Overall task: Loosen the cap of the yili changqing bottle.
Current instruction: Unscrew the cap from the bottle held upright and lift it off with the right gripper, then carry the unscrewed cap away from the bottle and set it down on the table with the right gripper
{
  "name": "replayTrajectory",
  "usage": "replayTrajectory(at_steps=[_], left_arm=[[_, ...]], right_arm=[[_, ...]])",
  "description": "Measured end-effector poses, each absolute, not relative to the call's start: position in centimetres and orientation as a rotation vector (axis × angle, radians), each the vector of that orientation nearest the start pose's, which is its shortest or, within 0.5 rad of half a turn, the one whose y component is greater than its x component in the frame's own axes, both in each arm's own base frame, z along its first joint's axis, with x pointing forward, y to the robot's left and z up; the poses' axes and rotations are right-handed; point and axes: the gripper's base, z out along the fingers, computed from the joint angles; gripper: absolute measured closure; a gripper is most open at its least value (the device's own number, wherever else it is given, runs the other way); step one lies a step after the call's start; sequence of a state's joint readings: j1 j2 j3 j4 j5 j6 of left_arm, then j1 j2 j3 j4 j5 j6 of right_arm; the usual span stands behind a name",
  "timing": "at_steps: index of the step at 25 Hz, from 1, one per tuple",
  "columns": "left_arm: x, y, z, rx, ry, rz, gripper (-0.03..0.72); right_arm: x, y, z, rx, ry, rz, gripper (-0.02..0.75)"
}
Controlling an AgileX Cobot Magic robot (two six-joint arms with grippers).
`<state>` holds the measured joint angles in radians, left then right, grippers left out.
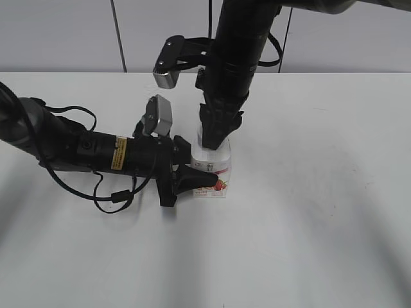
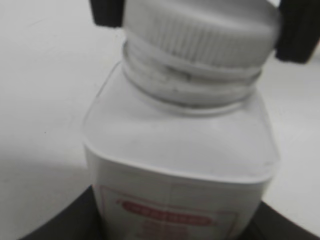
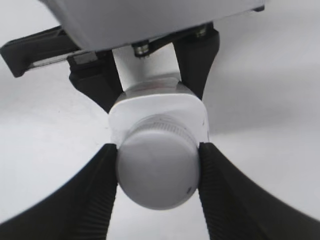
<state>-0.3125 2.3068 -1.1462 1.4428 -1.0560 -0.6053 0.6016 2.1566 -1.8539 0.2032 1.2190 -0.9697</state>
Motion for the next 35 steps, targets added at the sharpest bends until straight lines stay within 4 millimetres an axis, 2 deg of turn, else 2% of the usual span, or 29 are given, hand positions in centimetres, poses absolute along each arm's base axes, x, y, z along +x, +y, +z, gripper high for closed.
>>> replayTrajectory(at_steps=[8,17,21,24,27,29,33,35], left_arm=[[34.5,-19.4,6.2,1.399,1.579,-1.009,0.333],[34.3,-19.4,6.2,1.413,1.572,-1.019,0.334],[34.3,-19.4,6.2,1.414,1.571,-1.020,0.334],[34.3,-19.4,6.2,1.414,1.571,-1.020,0.334],[34.3,-19.4,6.2,1.414,1.571,-1.020,0.334],[34.3,-19.4,6.2,1.414,1.571,-1.020,0.334],[34.3,-19.4,6.2,1.414,1.571,-1.020,0.334],[34.3,-19.4,6.2,1.414,1.571,-1.020,0.334]], right_arm=[[36.2,27.1,22.1,-2.120,2.045,0.252,0.346],[36.7,27.5,23.9,-2.090,1.984,0.231,0.349],[36.6,26.9,25.3,-2.030,2.025,0.164,0.349],[37.0,26.0,25.9,-1.910,2.153,0.035,0.349],[37.8,24.7,25.9,-1.687,2.337,-0.070,0.349],[38.6,23.5,25.9,-1.527,2.443,-0.073,0.349],[40.8,19.5,25.9,-1.133,2.645,-0.054,0.350],[41.9,16.6,25.7,-0.909,2.741,-0.017,0.350]])
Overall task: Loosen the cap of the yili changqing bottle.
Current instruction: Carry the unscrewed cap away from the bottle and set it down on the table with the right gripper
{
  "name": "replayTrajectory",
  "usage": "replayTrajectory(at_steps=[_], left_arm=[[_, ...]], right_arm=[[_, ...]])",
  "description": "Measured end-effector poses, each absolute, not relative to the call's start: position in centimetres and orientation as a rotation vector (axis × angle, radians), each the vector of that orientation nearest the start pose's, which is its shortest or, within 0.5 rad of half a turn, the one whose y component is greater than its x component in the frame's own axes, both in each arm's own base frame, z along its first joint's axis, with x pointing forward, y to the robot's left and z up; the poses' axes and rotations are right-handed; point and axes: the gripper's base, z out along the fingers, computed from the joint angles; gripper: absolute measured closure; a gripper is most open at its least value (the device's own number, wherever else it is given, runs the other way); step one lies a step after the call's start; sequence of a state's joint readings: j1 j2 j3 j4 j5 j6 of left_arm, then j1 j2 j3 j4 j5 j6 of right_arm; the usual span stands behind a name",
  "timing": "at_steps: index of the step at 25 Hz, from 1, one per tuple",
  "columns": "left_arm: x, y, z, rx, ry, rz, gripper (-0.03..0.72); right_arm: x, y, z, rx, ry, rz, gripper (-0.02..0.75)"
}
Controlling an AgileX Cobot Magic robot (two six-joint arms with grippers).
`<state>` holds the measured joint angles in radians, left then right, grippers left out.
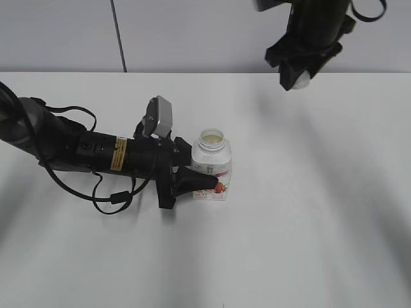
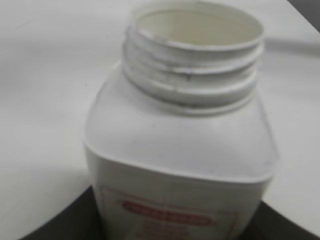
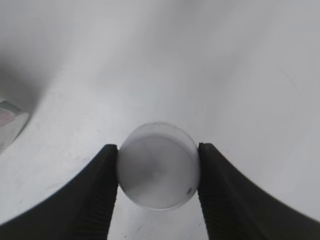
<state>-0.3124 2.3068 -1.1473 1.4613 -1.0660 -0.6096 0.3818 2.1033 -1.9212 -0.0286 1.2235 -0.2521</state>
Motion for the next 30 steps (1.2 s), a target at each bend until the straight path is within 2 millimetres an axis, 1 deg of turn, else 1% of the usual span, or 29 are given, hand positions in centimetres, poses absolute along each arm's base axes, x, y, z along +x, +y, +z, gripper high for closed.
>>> replayTrajectory(at_steps=[3,6,8,10,16,18,20,28,30], left_arm=[[34.3,-19.4,6.2,1.414,1.572,-1.019,0.334],[34.3,-19.4,6.2,1.413,1.572,-1.019,0.334],[34.3,-19.4,6.2,1.411,1.572,-1.020,0.334],[34.3,-19.4,6.2,1.411,1.572,-1.020,0.334],[34.3,-19.4,6.2,1.410,1.572,-1.020,0.334],[34.3,-19.4,6.2,1.410,1.572,-1.020,0.334],[34.3,-19.4,6.2,1.410,1.572,-1.020,0.334],[34.3,-19.4,6.2,1.410,1.572,-1.020,0.335],[34.3,-19.4,6.2,1.410,1.572,-1.020,0.335]], right_arm=[[42.9,12.4,24.4,-0.645,2.864,0.054,0.350],[43.1,8.6,22.0,-0.415,2.964,0.082,0.350],[42.4,6.8,19.8,-0.307,3.016,0.092,0.350],[41.7,5.2,18.1,-0.220,3.023,0.101,0.350],[38.3,0.6,13.9,0.072,3.025,0.172,0.350],[37.5,-0.5,12.8,0.130,3.036,0.172,0.351],[36.8,-0.8,12.1,0.140,3.044,0.163,0.351],[37.0,-0.9,11.9,0.141,3.008,0.153,0.347],[37.0,-0.9,11.9,0.141,3.006,0.153,0.292]])
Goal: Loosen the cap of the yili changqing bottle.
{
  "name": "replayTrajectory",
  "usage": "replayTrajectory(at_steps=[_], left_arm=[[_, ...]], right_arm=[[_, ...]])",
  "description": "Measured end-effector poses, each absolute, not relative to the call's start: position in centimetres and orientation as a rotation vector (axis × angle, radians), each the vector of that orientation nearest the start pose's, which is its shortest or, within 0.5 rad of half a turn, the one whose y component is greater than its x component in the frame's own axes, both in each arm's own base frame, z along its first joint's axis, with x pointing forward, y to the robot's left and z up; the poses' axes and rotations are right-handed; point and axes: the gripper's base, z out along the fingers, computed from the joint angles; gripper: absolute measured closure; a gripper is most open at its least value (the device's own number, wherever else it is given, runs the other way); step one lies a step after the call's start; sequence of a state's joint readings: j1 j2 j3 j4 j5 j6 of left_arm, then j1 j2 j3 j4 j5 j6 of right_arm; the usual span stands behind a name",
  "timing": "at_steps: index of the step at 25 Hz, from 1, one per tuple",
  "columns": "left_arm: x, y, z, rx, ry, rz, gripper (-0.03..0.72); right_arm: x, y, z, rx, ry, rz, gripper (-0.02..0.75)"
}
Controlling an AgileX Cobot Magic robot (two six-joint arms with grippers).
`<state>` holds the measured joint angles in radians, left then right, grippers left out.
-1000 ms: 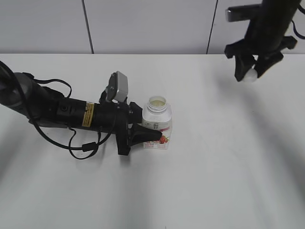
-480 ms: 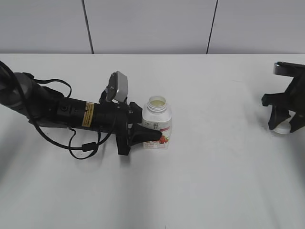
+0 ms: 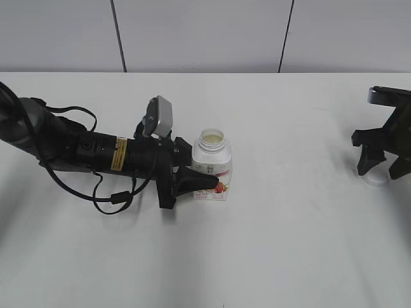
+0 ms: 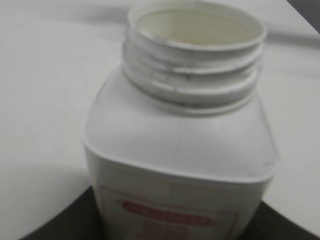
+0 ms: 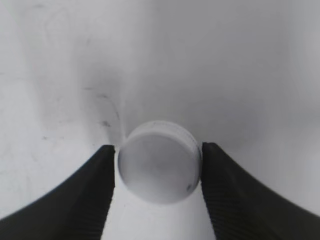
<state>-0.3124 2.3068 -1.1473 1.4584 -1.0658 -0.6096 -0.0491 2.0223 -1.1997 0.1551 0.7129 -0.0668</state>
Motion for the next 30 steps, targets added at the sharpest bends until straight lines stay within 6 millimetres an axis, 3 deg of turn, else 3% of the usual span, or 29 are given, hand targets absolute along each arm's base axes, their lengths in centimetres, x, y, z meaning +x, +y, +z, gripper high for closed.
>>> replayTrajectory(at_steps=[2,4,11,17,22,30], left_arm=[[34.3,-19.4,6.2,1.410,1.572,-1.020,0.335],[34.3,-19.4,6.2,1.410,1.572,-1.020,0.335],[34.3,-19.4,6.2,1.407,1.570,-1.023,0.319],[34.2,-19.7,7.0,1.358,1.514,-1.097,0.129],[34.1,-19.8,7.4,1.326,1.490,-1.144,0.101],[34.1,-19.9,12.6,1.356,1.395,-1.101,0.101]], right_arm=[[37.0,-0.9,11.8,0.141,3.006,0.152,0.189],[37.0,-0.9,11.8,0.141,3.006,0.152,0.148],[37.1,-0.8,12.6,0.151,2.986,0.165,0.262],[36.9,-0.7,15.4,0.148,2.909,0.170,0.277],[36.5,-0.6,18.1,0.146,2.848,0.180,0.277],[35.0,-0.5,23.5,0.132,2.715,0.190,0.278]])
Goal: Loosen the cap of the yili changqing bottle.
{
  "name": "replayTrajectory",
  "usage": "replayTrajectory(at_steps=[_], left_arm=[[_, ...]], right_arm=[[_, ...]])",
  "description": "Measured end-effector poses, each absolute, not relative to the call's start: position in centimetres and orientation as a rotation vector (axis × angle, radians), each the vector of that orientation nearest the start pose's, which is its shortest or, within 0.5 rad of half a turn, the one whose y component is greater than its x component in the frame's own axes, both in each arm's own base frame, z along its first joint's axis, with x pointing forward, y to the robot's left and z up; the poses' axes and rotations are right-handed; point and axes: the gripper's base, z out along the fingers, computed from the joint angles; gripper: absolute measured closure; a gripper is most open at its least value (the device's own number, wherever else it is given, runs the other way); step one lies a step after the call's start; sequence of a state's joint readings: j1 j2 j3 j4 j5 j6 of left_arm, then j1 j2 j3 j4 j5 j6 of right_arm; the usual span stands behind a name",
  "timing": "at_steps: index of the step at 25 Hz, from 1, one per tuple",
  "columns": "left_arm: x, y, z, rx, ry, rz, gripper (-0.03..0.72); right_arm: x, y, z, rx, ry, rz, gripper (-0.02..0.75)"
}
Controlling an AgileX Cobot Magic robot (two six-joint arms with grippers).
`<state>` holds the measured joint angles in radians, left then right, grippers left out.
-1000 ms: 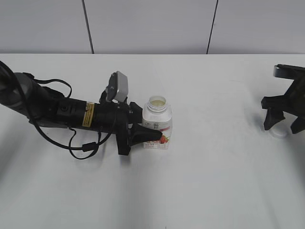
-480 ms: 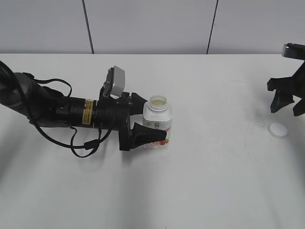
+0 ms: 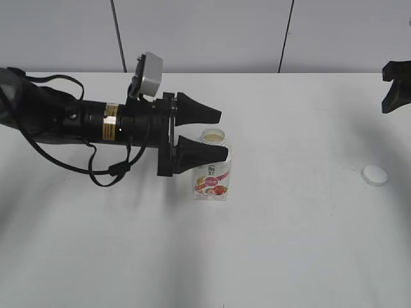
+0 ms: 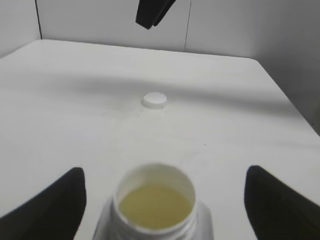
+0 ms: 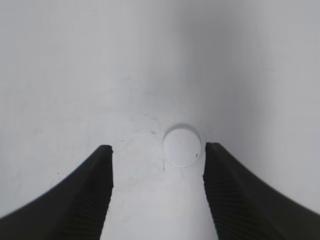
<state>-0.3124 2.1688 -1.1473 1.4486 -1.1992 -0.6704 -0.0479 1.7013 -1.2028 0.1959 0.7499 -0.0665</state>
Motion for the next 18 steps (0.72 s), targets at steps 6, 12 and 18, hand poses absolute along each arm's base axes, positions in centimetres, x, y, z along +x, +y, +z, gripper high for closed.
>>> replayTrajectory(at_steps=[6,12,18], left_arm=[[33.9,-19.6,18.0,1.352,1.350,-1.011,0.100],[35.6,-17.2,22.7,1.132,1.702,-0.553,0.099],[36.7,-12.1,27.2,0.640,1.910,-0.014,0.099]], right_arm=[[34.0,-0.4,25.7,0.120,2.680,0.193,0.278],[32.8,-0.2,26.8,0.108,2.712,0.204,0.278],[31.7,-0.1,27.4,0.097,2.765,0.220,0.278]])
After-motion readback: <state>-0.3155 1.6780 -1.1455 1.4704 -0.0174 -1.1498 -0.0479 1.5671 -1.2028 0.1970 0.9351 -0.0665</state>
